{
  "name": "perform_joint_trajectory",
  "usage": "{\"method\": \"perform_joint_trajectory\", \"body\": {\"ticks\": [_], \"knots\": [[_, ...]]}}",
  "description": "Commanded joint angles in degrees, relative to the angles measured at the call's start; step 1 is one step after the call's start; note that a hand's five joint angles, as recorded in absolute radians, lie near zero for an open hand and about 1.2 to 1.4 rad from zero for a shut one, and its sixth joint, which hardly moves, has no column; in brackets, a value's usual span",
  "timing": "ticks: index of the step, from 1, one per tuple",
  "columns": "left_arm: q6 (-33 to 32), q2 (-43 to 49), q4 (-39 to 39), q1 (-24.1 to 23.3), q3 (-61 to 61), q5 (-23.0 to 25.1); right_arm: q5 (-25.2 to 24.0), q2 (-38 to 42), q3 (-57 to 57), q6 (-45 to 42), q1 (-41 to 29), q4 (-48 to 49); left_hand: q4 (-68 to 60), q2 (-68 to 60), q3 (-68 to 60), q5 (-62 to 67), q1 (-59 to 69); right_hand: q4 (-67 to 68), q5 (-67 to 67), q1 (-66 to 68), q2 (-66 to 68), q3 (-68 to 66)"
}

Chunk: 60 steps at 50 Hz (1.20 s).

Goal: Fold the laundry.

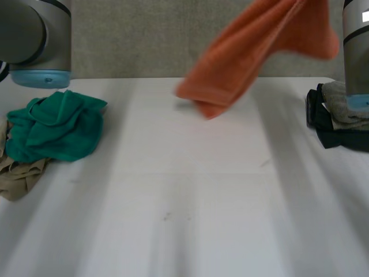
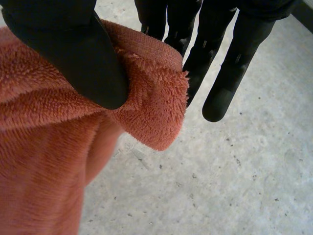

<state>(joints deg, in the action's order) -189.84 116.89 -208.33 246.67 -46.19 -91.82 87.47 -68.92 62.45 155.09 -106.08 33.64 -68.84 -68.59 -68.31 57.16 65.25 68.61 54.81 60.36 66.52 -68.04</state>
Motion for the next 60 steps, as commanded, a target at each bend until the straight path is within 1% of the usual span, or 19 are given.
{"method": "perform_joint_trajectory", "body": {"ticks": [1,6,9,10,11,12,13,15,19,23,25,29,30,34,38,42,48,53,60], "knots": [[0.08,-3.86,9.42,0.04,-12.33,-0.03,-0.73,-2.27,7.24,-1.19,0.26,-10.16,-11.16,-11.41,-11.69,12.84,14.75,11.39,15.19,19.64,13.48,-11.96],[-0.18,-4.3,12.68,0.04,-23.32,0.41,-3.09,-2.62,14.43,-3.2,0.0,-21.05,-11.16,-11.41,-11.69,12.84,14.75,11.39,15.19,19.64,13.48,-11.96],[0.17,-3.61,13.29,-0.75,-29.56,1.03,-4.59,-2.62,16.03,-5.31,-0.18,-22.65,-11.16,-11.41,-11.69,12.84,14.75,11.39,15.19,19.64,13.48,-11.96],[0.26,-3.51,13.3,-1.01,-30.97,1.2,-4.59,-2.53,16.47,-6.71,-0.36,-22.57,-6.02,-6.27,-6.55,7.7,9.61,11.39,15.19,19.64,13.48,-11.96],[0.26,-3.43,13.38,-1.97,-33.42,1.73,-4.68,-2.53,16.39,-7.42,-0.53,-22.65,18.85,18.59,18.31,-17.17,-15.25,11.39,15.19,19.64,13.48,-11.96],[0.26,-3.16,13.3,-2.76,-34.23,1.99,-4.68,-2.45,16.21,-7.95,-0.97,-22.65,29.92,29.67,29.39,-28.24,-26.32,11.39,15.19,19.64,13.48,-11.96],[0.26,-2.73,13.3,-3.73,-35.02,2.26,-4.68,-2.53,15.86,-8.39,-1.58,-22.65,37.36,37.1,36.83,-35.68,-33.76,11.39,15.19,19.64,13.48,-11.96],[0.61,-0.8,13.21,-7.23,-35.99,2.35,-4.24,-2.27,13.67,-9.54,-4.21,-22.48,41.45,41.2,40.92,-39.78,-37.86,11.39,15.19,19.64,13.48,-11.96],[0.79,2.19,13.38,-11.2,-35.82,2.08,-3.1,-2.44,9.1,-10.15,-8.61,-23.18,49.0,48.75,48.47,-47.33,-45.41,11.39,15.19,19.64,13.48,-11.96],[2.27,3.95,13.12,-13.05,-35.29,2.17,-1.08,-2.97,6.63,-10.42,-12.13,-23.44,54.41,54.16,53.88,-52.73,-50.82,11.39,15.19,19.64,13.48,-11.96],[3.33,4.66,13.03,-13.58,-34.68,2.17,-0.2,-4.28,6.11,-10.33,-13.71,-23.97,54.76,54.5,54.22,-53.08,-51.16,11.39,15.19,19.64,13.48,-11.96],[8.25,7.64,13.29,-15.25,-31.52,2.17,0.5,-8.58,6.02,-10.24,-17.22,-25.28,54.93,54.67,54.39,-53.25,-51.33,11.39,15.19,19.64,13.48,-11.96],[10.69,8.78,13.64,-15.69,-30.29,2.35,0.68,-9.29,6.02,-10.24,-17.84,-25.38,54.93,54.67,54.39,-53.25,-51.33,11.39,15.19,19.64,13.48,-11.96],[16.67,11.07,15.75,-17.35,-28.09,2.79,2.43,-10.44,6.37,-10.24,-19.87,-25.82,54.93,54.67,54.39,-53.25,-51.33,11.39,15.19,19.64,13.48,-11.96],[20.73,12.74,17.69,-19.11,-26.59,3.92,4.54,-10.79,6.81,-10.15,-21.54,-26.34,55.09,54.84,54.56,-53.42,-51.5,11.39,15.19,19.64,13.48,-11.96],[22.67,14.76,17.52,-20.08,-25.54,5.25,5.69,-11.23,6.81,-9.8,-23.64,-27.66,54.76,54.51,54.23,-53.08,-51.17,11.39,15.19,19.64,13.48,-11.96],[23.2,17.84,17.25,-20.17,-22.11,3.23,7.35,-11.76,7.51,-9.37,-25.58,-29.15,53.58,53.33,53.05,-51.9,-49.99,11.39,15.19,19.64,13.48,-11.96],[27.05,18.55,17.34,-19.74,-20.61,-0.37,8.06,-14.22,8.21,-7.52,-26.28,-30.82,52.91,52.66,52.38,-51.23,-49.31,11.39,15.19,19.64,13.48,-11.96],[31.46,18.55,17.78,-20.17,-20.35,0.41,8.06,-16.5,7.86,-6.82,-26.37,-31.27,50.39,50.14,49.86,-48.71,-46.79,11.39,15.19,19.64,13.48,-11.96]]}}
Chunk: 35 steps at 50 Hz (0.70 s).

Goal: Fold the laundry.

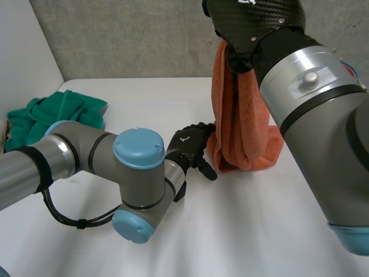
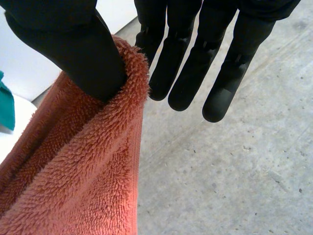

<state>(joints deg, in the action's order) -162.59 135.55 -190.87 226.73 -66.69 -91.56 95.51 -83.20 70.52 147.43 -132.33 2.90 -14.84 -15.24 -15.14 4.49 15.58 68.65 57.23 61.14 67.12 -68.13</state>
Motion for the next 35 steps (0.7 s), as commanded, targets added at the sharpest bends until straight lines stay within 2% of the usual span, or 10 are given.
{"method": "perform_joint_trajectory", "body": {"ticks": [1,12,16,20,22,25,29,31,34,35], "knots": [[4.47,-0.11,0.23,-0.41,0.07,0.24,0.02,-2.41,-0.12,0.84,-0.21,-0.62,-4.12,-3.71,-3.81,4.47,3.37,11.35,12.77,18.86,12.88,-11.87],[6.14,5.16,-0.47,-1.21,5.42,-0.73,0.55,-5.39,-0.56,2.59,-1.17,-2.73,-16.89,-16.49,-16.59,17.24,16.15,11.35,12.77,18.86,12.88,-11.87],[10.7,7.27,-0.47,-1.12,7.88,-0.64,0.64,-5.84,-0.56,3.39,-1.09,-2.73,-25.14,-24.73,-24.83,25.49,24.4,11.35,12.77,18.86,12.88,-11.87],[18.16,8.42,-0.47,-1.47,10.34,-0.38,0.64,-6.19,-0.65,3.39,-1.0,-2.64,-29.34,-28.93,-29.03,29.69,28.6,11.35,12.77,18.86,12.88,-11.87],[20.11,8.59,-0.47,-1.99,10.87,-0.2,0.55,-6.27,-0.91,3.48,-1.26,-2.73,-37.54,-37.14,-37.24,37.9,36.8,11.35,12.77,18.86,12.88,-11.87],[21.17,8.42,-0.3,-4.28,10.7,-0.63,0.55,-6.27,-1.0,3.48,-0.56,-2.64,-62.92,-62.51,-62.62,63.27,62.18,11.35,12.77,18.86,12.88,-11.87],[20.99,5.35,0.32,-5.16,8.07,-2.74,0.55,-6.19,-1.18,3.39,0.76,-2.64,-65.16,-64.76,-64.86,65.51,64.42,11.35,12.77,18.86,12.88,-11.87],[20.56,2.37,0.14,-4.72,6.23,-4.67,0.55,-6.19,-1.0,3.21,1.9,-2.82,-65.16,-64.76,-64.86,65.51,64.42,11.35,12.77,18.86,12.88,-11.87],[18.54,-3.96,0.23,0.36,1.57,-7.05,0.29,-6.89,-0.48,2.51,5.23,-4.04,-65.16,-64.76,-64.86,65.51,64.42,11.35,12.77,18.86,12.88,-11.87],[16.62,-7.63,0.23,3.51,-0.7,-6.97,-0.15,-7.33,-0.39,2.51,6.11,-4.66,-65.16,-64.76,-64.86,65.51,64.42,11.35,12.77,18.86,12.88,-11.87]]}}
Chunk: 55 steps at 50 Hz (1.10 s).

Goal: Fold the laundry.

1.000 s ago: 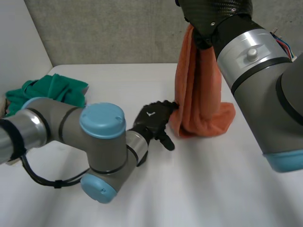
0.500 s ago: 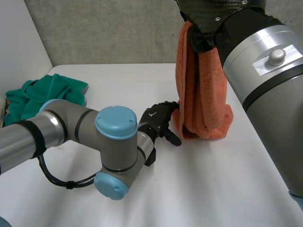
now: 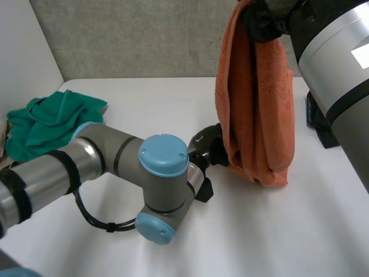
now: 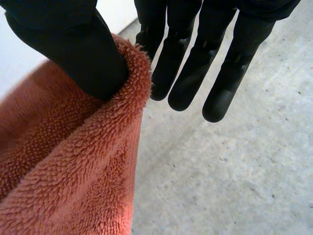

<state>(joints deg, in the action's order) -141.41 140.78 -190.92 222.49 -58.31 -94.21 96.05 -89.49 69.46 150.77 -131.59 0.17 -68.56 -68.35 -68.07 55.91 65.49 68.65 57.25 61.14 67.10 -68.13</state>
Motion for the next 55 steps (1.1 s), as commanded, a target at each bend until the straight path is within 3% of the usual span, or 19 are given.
{"method": "perform_joint_trajectory", "body": {"ticks": [1,10,16,22,29,36,40,45,48,55], "knots": [[-5.79,-15.08,0.28,9.26,-10.32,-4.15,-0.78,-1.3,0.76,-0.82,5.73,-2.1,-11.44,-11.65,-11.93,14.09,14.51,11.35,12.75,18.86,12.9,-11.87],[-19.85,-33.19,1.51,16.57,-17.0,1.38,-5.6,-1.92,2.43,-4.51,14.16,-11.76,-11.44,-11.65,-11.93,14.09,14.51,11.35,12.75,18.86,12.9,-11.87],[-31.45,-41.11,9.06,23.42,-21.05,5.61,-10.53,-0.69,4.8,-10.93,23.47,-20.81,-11.44,-11.65,-11.93,14.09,14.51,11.35,12.75,18.86,12.9,-11.87],[-42.88,-40.51,13.11,25.98,-22.9,6.49,-13.43,8.78,7.61,-15.85,28.84,-24.34,-11.44,-11.65,-11.93,14.09,14.51,11.35,12.75,18.86,12.9,-11.87],[-56.51,-28.3,13.91,25.19,-22.03,6.4,-13.61,19.51,5.95,-15.24,28.58,-21.8,-11.44,-11.65,-11.93,14.09,14.51,11.35,12.75,18.86,12.9,-11.87],[-54.76,-15.37,3.02,23.34,-1.3,5.35,-9.31,28.49,-6.52,-6.37,28.23,-5.29,-11.44,-11.65,-11.93,14.09,14.51,11.35,12.75,18.86,12.9,-11.87],[-51.95,-13.87,-7.95,22.9,9.6,4.56,-5.88,29.64,-12.85,-1.8,28.23,14.27,-11.44,-11.65,-11.93,14.09,14.51,11.35,12.75,18.86,12.9,-11.87],[-48.43,-15.18,-22.72,22.99,14.63,0.27,-4.47,27.88,-12.86,-1.18,27.0,30.14,-11.44,-11.65,-11.93,14.09,14.51,11.35,12.75,18.86,12.9,-11.87],[-48.43,-16.42,-24.24,23.17,14.98,-1.15,-4.47,26.21,-11.99,-1.09,25.07,32.0,-11.44,-11.65,-11.93,14.09,14.51,11.35,12.75,18.86,12.9,-11.87],[-48.08,-20.28,-18.01,23.17,6.56,-1.07,-5.17,23.13,-3.57,-1.61,24.19,30.51,-11.44,-11.65,-11.93,14.09,14.51,11.35,12.75,18.86,12.9,-11.87]]}}
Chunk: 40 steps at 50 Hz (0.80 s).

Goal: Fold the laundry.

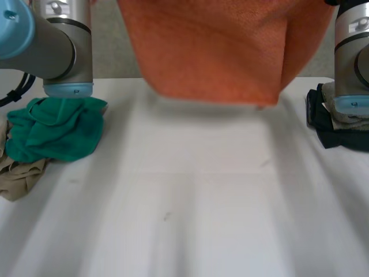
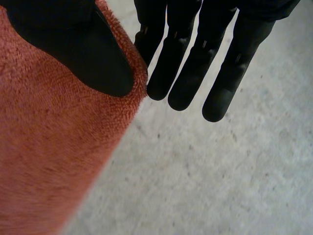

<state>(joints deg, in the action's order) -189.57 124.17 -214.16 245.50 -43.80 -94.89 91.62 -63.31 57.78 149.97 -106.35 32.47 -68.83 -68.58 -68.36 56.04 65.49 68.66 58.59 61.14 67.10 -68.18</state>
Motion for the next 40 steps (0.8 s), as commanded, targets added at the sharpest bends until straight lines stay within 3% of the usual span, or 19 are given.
{"method": "perform_joint_trajectory", "body": {"ticks": [1,8,13,20,25,27,28,30,35,40], "knots": [[0.08,-5.41,6.89,0.33,-11.8,-0.29,-0.83,-3.22,9.45,-0.9,-0.96,-2.49,-11.17,-11.42,-11.64,13.96,14.51,11.34,11.41,18.86,12.9,-11.82],[-0.62,-9.65,10.33,0.51,-30.27,0.76,-1.88,-5.86,22.61,-0.82,-0.87,-13.72,-11.17,-11.42,-11.64,13.96,14.51,11.34,11.41,18.86,12.9,-11.82],[-2.37,-9.47,10.34,1.21,-44.23,1.55,-2.15,-5.34,30.98,-0.91,-0.87,-16.65,-11.17,-11.42,-11.64,13.96,14.51,11.34,11.41,18.86,12.9,-11.82],[-8.96,-2.36,9.63,1.47,-48.22,1.64,-4.34,2.65,35.56,-1.08,-0.87,-16.03,-11.17,-11.42,-11.64,13.96,14.51,11.34,11.41,18.86,12.9,-11.82],[-12.92,0.02,9.63,2.26,-48.22,1.82,-4.26,3.54,36.79,-1.17,-1.14,-16.39,-11.17,-11.42,-11.64,13.96,14.51,11.34,11.41,18.86,12.9,-11.82],[-12.93,-0.33,9.63,2.53,-48.57,1.82,-4.17,3.02,37.76,-1.17,-1.31,-16.3,2.33,2.08,1.86,0.46,1.01,11.34,11.41,18.86,12.9,-11.82],[-12.93,-1.2,9.63,2.79,-48.92,2.08,-4.17,2.93,37.94,-1.17,-1.49,-16.3,23.58,23.33,23.11,-20.79,-20.24,11.34,11.41,18.86,12.9,-11.82],[-12.93,-3.05,9.72,2.79,-49.27,2.61,-4.34,2.75,38.46,-1.08,-1.58,-16.3,38.2,37.95,37.73,-35.41,-34.86,11.34,11.41,18.86,12.9,-11.82],[-12.93,-8.58,9.81,3.14,-52.52,6.29,-4.43,2.05,39.6,-0.99,-1.4,-16.3,41.63,41.37,41.16,-38.84,-38.28,11.34,11.41,18.86,12.9,-11.82],[-13.54,-14.12,11.74,7.35,-58.93,8.32,-4.43,1.87,40.4,-1.08,-1.4,-16.3,37.26,37.01,36.79,-34.47,-33.92,11.34,11.41,18.86,12.9,-11.82]]}}
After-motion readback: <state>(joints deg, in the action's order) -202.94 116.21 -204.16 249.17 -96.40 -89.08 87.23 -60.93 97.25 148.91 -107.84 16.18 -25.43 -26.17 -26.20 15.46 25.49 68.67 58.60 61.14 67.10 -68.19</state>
